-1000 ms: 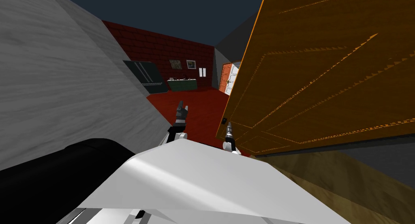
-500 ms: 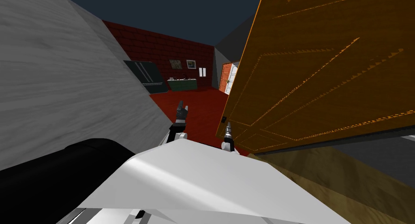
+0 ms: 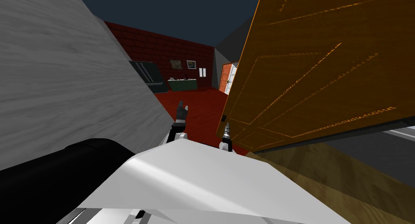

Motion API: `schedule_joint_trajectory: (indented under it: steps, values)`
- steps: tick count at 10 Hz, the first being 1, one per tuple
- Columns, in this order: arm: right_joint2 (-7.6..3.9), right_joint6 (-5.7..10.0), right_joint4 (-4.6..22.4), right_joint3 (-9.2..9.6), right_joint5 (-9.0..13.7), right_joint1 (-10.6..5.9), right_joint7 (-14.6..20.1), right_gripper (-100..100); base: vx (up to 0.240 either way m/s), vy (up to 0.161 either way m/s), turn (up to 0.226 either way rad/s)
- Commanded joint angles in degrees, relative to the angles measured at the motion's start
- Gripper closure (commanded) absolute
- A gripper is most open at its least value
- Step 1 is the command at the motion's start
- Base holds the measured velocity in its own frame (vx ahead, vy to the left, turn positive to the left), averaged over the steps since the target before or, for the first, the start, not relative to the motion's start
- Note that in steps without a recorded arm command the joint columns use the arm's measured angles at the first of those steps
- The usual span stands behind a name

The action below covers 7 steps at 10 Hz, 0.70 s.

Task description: Push the door open

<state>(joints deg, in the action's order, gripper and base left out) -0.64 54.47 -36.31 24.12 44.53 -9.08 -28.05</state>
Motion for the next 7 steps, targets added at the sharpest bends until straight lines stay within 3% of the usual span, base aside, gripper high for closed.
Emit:
schedule_joint_trajectory:
  steps: [1, 5, 6, 7]
  values:
    - [0.76, 0.91, 0.13, 1.9, 2.79, -0.08, -1.42, -100, -0.053, 0.001, -0.001]
    - [2.66, 2.26, -0.61, 5.49, 7.89, 0.34, -4.2, -100, -0.055, 0.033, 0.002]
    - [2.27, 1.98, -0.02, 4.87, 7.15, -0.12, -3.49, -100, -0.025, 0.027, -0.002]
    - [0.53, 2.01, 0.18, 4.7, 7.18, -0.29, -3.3, -100, 0.119, -0.029, 0.007]
